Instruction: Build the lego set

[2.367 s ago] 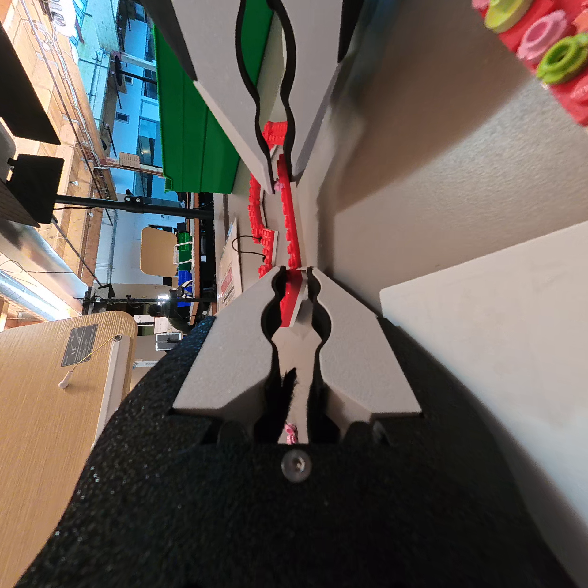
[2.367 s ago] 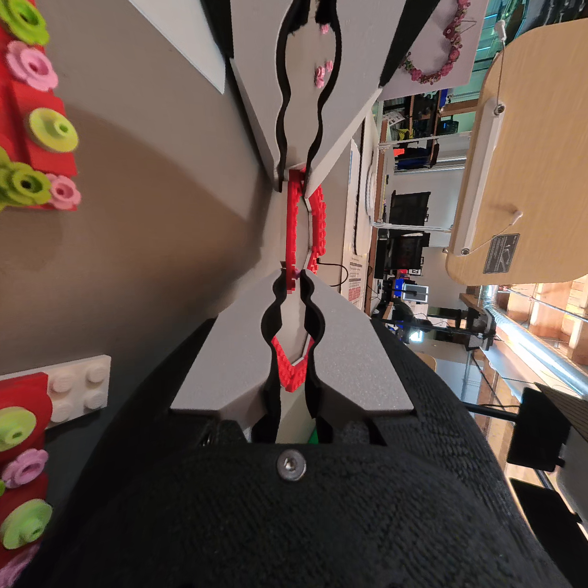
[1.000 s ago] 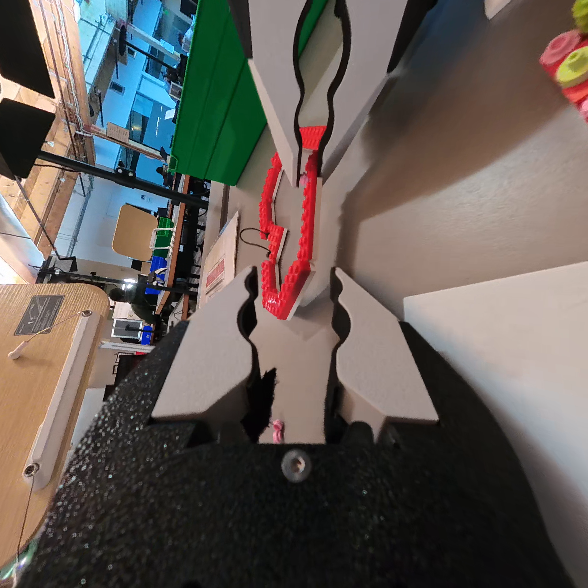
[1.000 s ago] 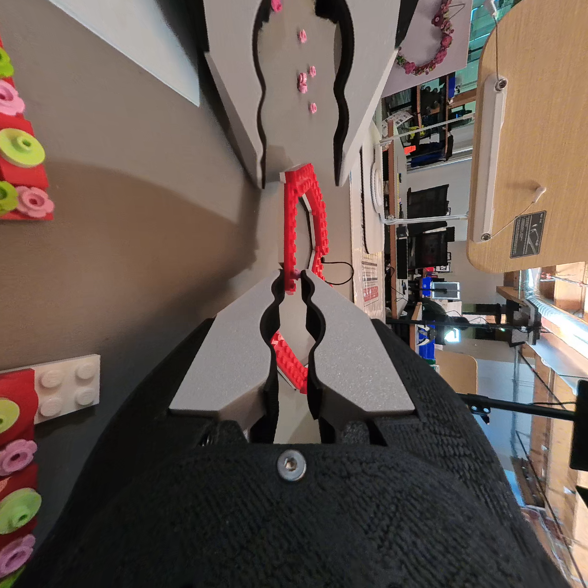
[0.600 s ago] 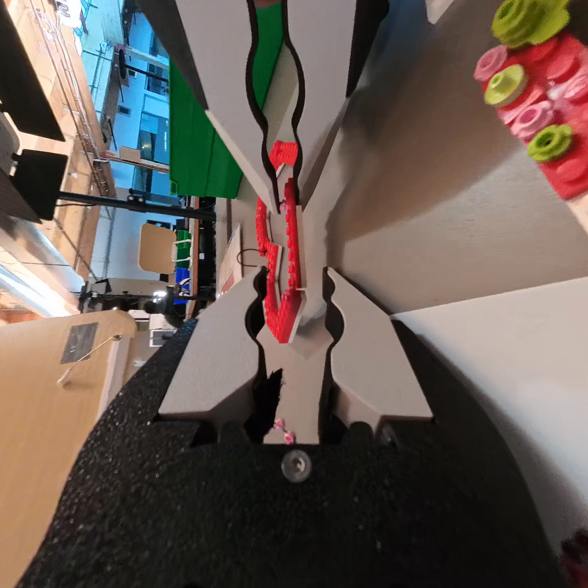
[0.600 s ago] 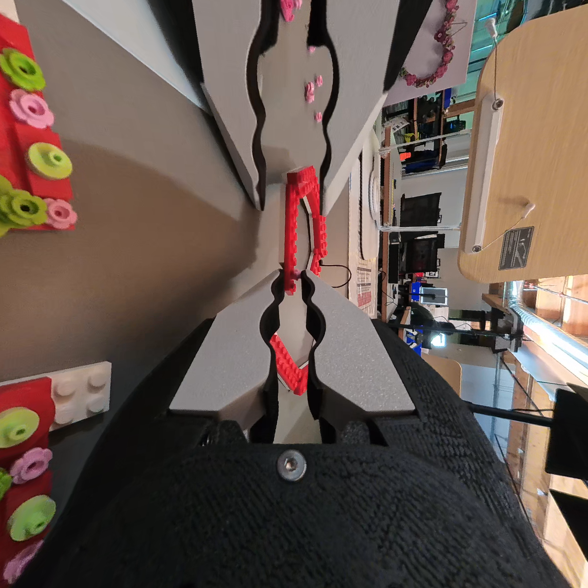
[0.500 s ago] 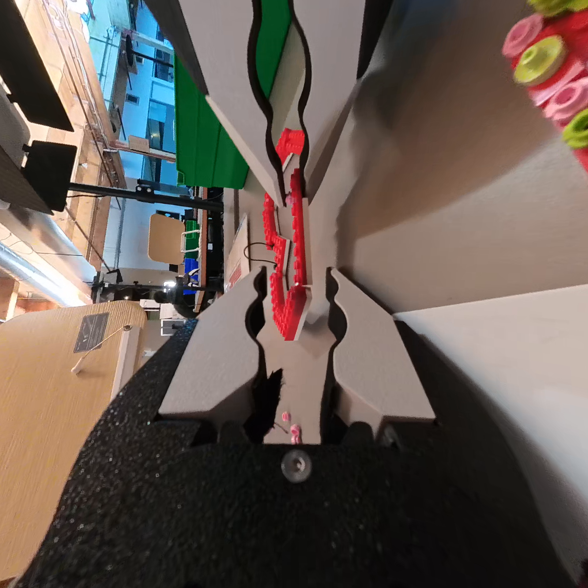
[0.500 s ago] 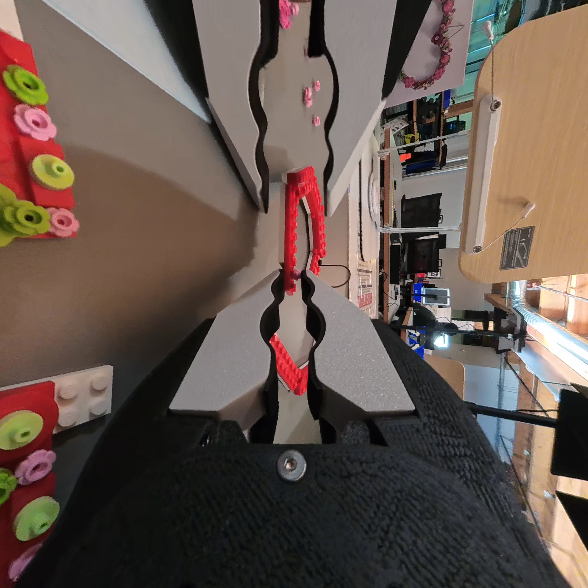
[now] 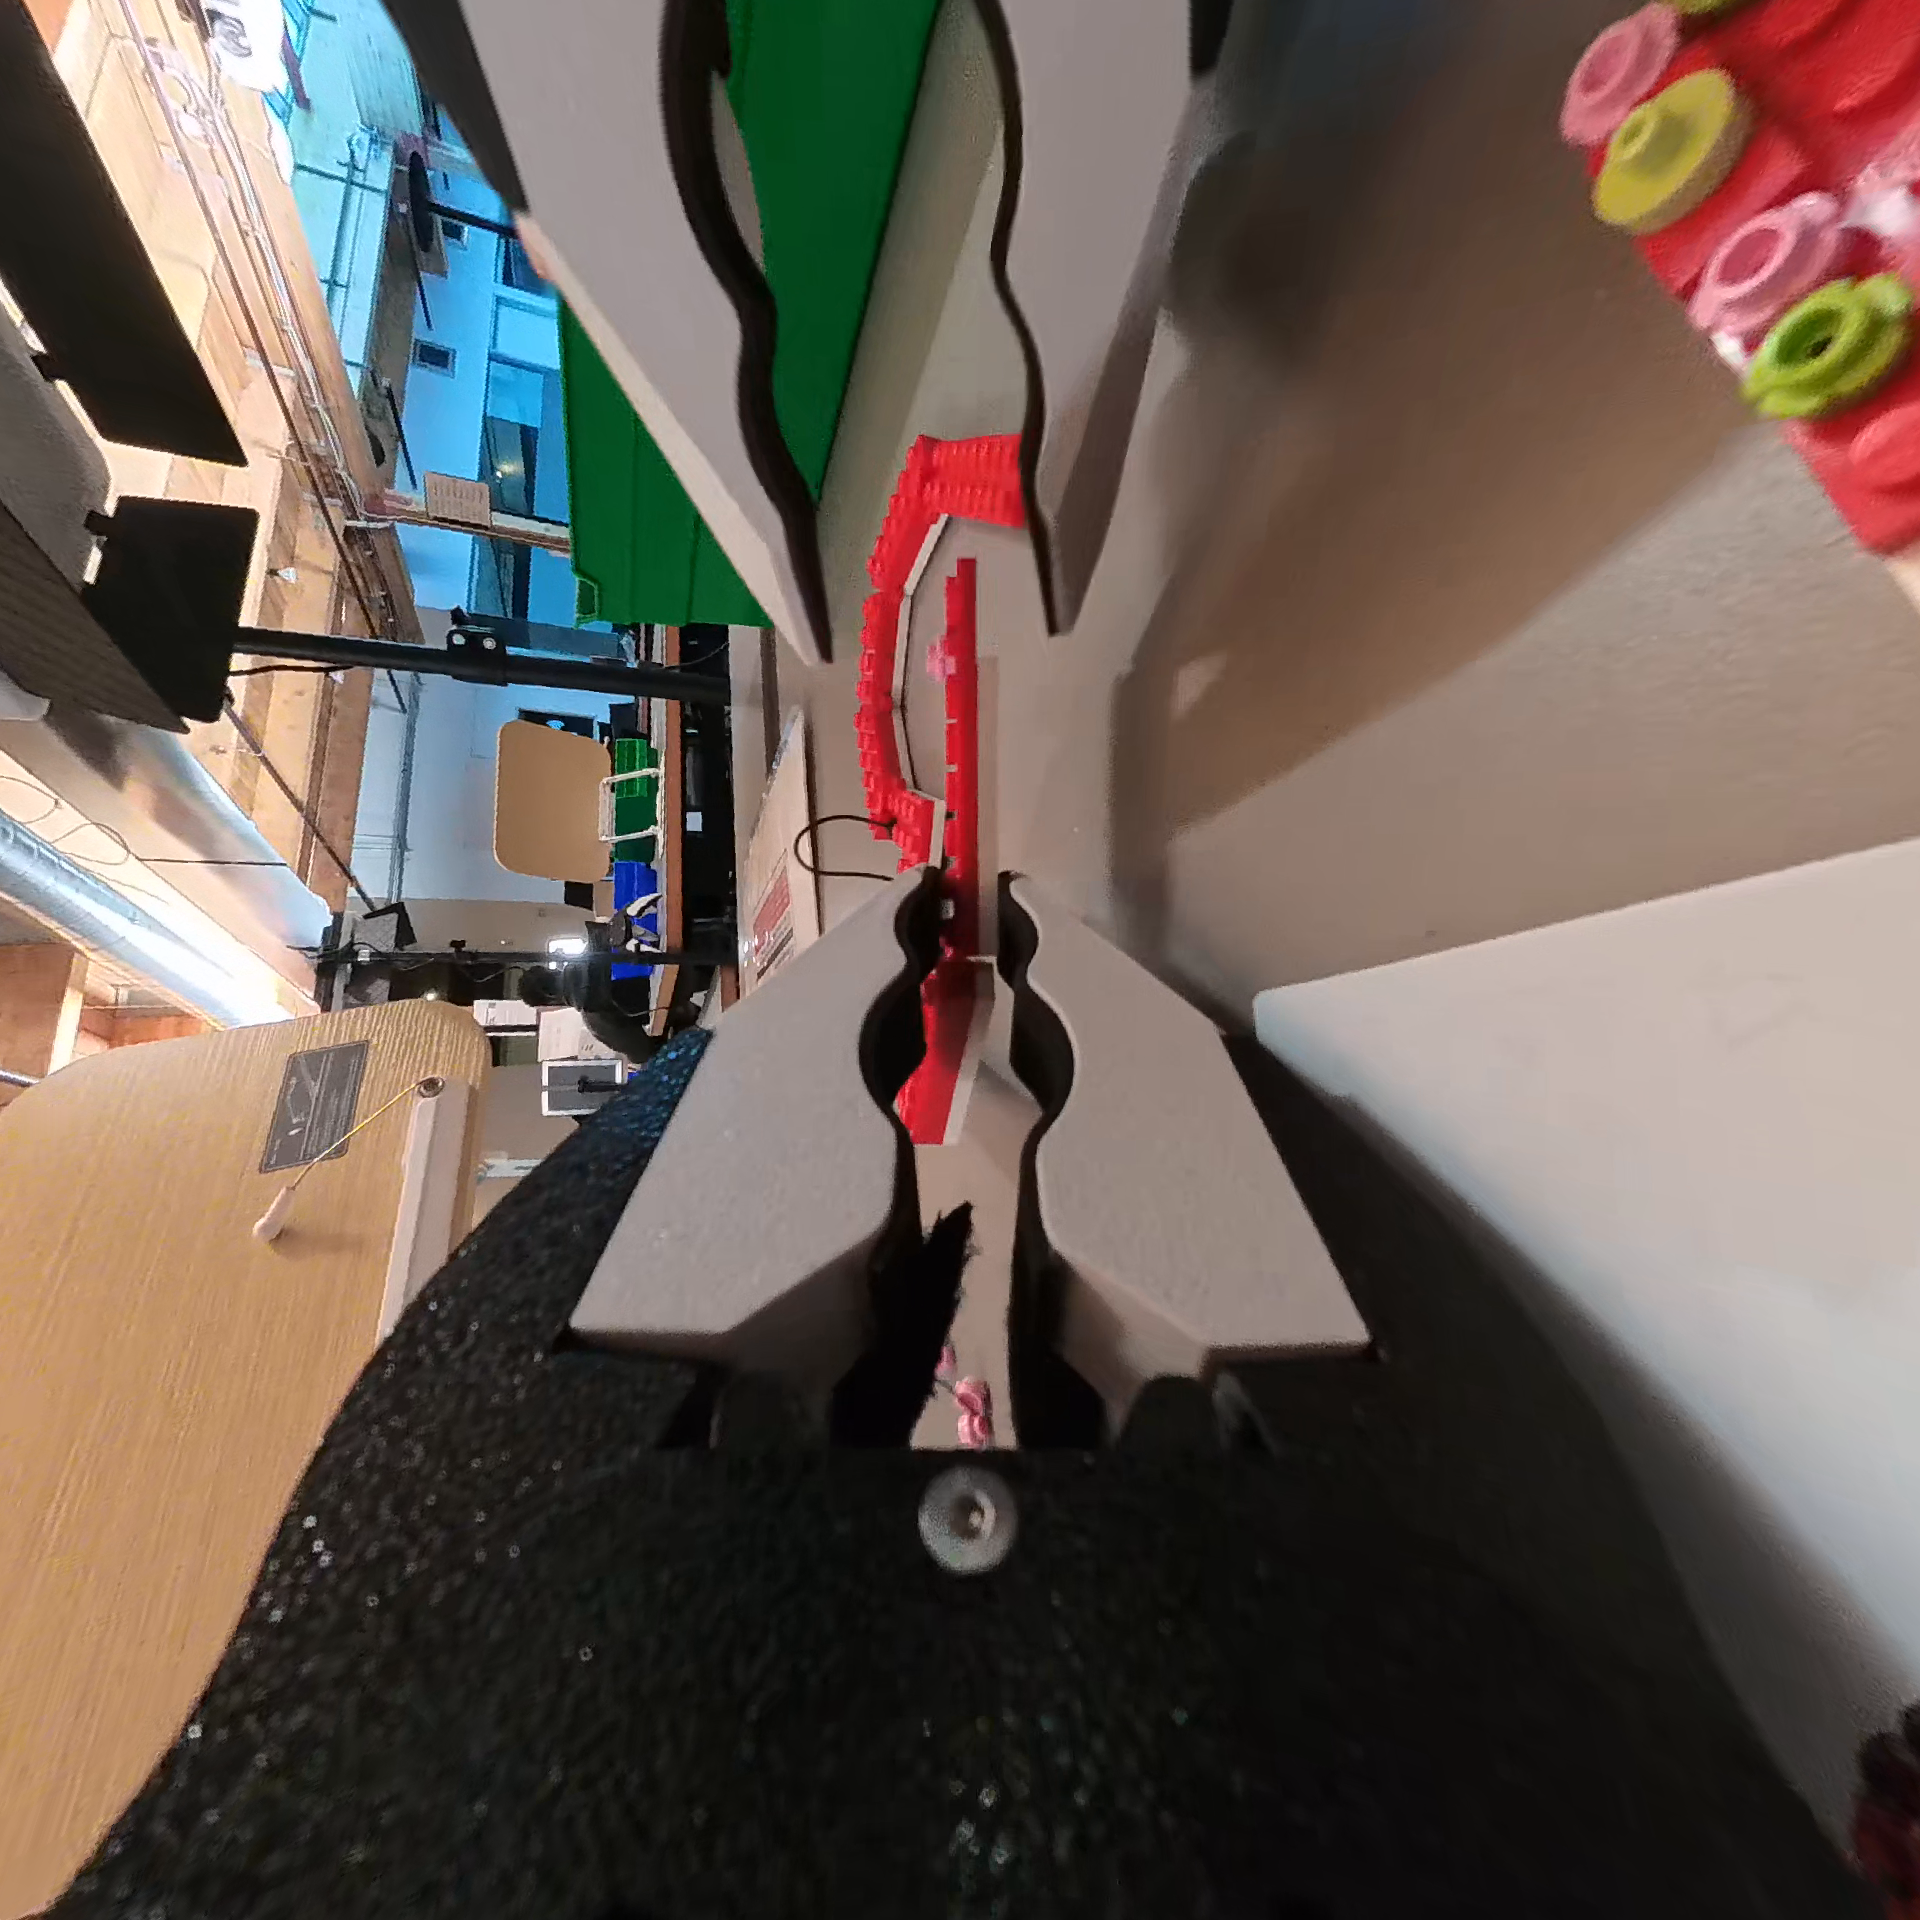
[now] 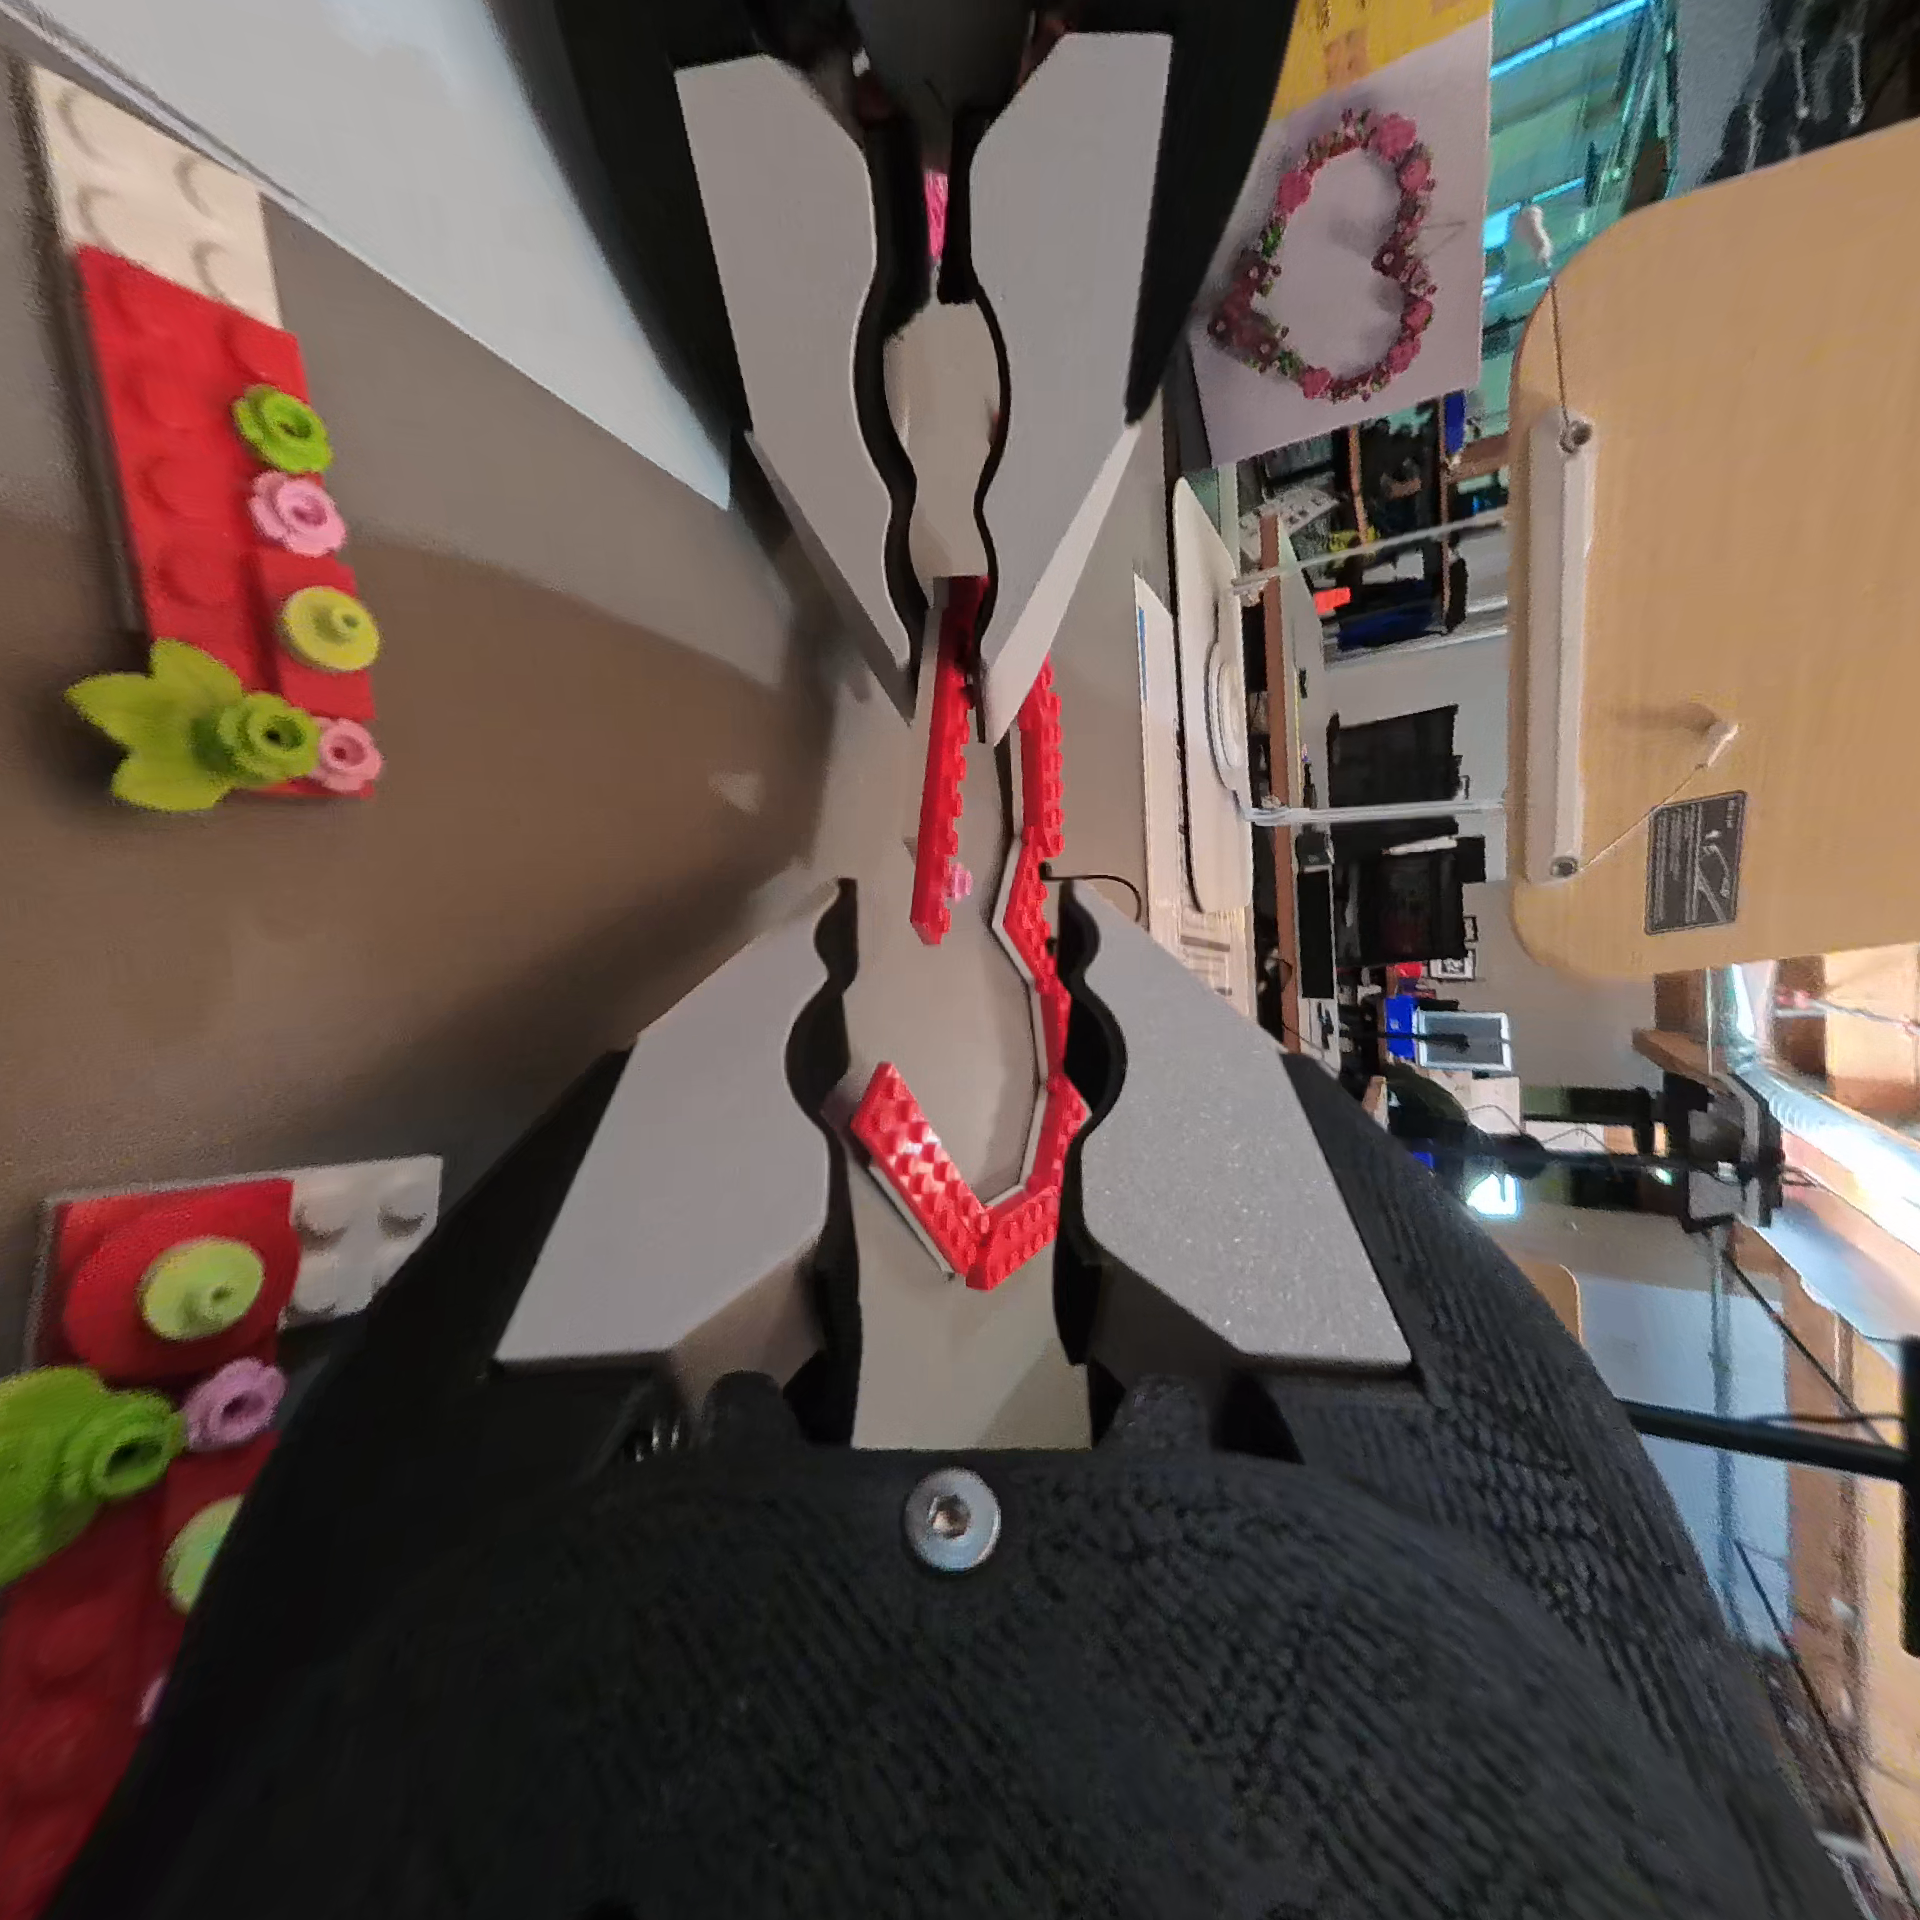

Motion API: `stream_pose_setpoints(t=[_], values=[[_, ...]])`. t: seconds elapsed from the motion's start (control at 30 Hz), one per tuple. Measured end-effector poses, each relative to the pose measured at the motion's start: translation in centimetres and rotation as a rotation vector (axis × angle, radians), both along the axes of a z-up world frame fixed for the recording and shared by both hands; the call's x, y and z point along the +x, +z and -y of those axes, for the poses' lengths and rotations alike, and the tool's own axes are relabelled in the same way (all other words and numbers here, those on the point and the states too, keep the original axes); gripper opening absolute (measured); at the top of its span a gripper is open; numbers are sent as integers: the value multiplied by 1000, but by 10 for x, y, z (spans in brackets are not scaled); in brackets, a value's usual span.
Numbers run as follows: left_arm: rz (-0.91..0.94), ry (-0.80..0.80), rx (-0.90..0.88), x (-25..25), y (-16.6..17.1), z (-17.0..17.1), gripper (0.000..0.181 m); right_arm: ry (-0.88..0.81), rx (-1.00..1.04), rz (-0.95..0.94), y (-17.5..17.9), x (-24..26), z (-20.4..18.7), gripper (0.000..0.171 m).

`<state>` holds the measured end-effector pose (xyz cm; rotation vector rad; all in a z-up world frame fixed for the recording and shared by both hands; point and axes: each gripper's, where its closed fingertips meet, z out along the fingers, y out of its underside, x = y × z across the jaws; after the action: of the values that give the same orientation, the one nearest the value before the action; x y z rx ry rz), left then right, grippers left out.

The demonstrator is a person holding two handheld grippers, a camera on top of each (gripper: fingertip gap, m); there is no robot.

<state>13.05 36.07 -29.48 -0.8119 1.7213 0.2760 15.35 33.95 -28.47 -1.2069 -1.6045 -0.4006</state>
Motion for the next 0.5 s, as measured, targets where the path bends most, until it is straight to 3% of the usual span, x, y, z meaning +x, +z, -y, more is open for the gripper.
stream_pose_setpoints(t=[0.37, 0.5], values=[[7, 1, -23, -1, -1, -1, 7, 87, -134, -102, 9, 12, 15, 51], [48, 4, -73, -4, 5, -5, 7, 83, -152, -227, 30, 15, 14, 51]])
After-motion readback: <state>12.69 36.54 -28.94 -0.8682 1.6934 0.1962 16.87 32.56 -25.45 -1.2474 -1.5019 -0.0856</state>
